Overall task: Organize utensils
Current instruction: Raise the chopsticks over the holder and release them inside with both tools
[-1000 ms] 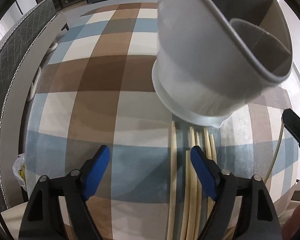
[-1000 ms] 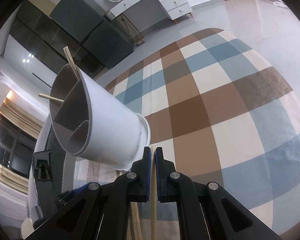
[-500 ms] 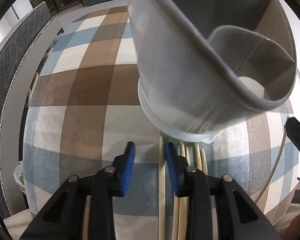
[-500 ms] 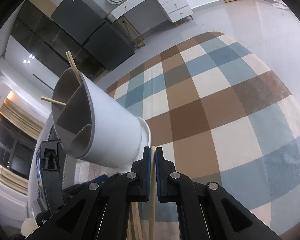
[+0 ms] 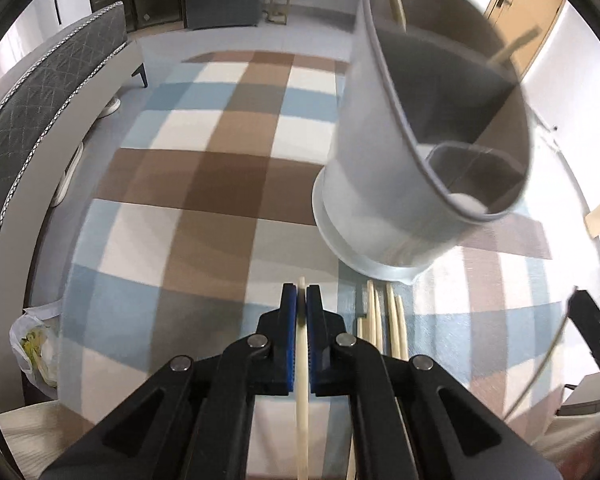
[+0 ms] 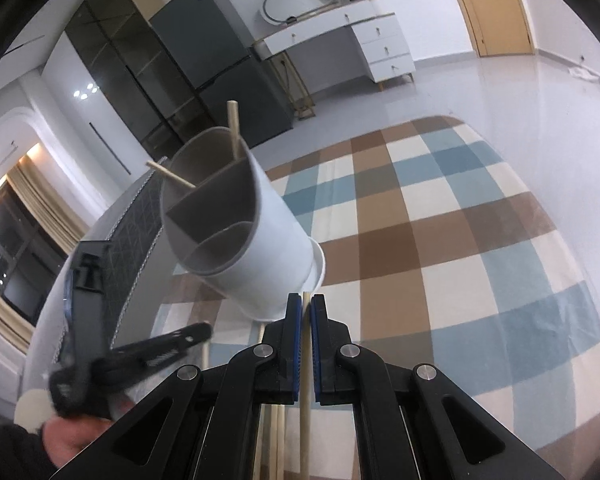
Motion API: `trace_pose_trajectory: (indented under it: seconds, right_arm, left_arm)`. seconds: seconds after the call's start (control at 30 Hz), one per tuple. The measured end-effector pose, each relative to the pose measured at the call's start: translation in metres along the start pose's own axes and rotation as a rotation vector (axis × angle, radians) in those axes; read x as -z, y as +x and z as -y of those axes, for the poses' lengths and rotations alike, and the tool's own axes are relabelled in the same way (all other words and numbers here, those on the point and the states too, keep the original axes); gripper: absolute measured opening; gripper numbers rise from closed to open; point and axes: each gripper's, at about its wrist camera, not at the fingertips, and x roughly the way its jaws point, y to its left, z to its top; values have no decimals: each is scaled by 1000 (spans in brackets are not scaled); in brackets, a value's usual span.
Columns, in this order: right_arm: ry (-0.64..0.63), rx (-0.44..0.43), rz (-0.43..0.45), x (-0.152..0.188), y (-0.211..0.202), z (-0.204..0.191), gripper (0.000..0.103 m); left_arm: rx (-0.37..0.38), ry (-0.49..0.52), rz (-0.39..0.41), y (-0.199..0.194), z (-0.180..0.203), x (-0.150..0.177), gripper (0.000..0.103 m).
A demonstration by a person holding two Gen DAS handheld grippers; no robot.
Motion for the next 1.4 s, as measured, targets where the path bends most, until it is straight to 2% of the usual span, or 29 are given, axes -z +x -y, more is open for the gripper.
trace_pose_trajectory:
  seconds: [0.27,0.33,0.53,0.9,1.13,1.4]
  right_arm:
    - [-28,8,85,-1,-31,-12,4]
    - [-54,11,94,1,-35,-18,4]
    - [-112,25,120,6,-44,-33,4]
    - [-117,13,182,-3,-66,-38,4]
    - [-130,-3,244,-28,-82,-44,4]
    - [-187,-31,338,-78,-97,-66,4]
  left_arm:
    - [64,1,72,-48,7,13,0]
    - [89,13,87,-48,0,4,0]
    - [119,65,115,-56,-2,1,0]
    - [157,84,148,-83,-1,0,0]
    - [193,128,215,-119,7,-16,0]
    - [264,142,305,-170,19,-59,0]
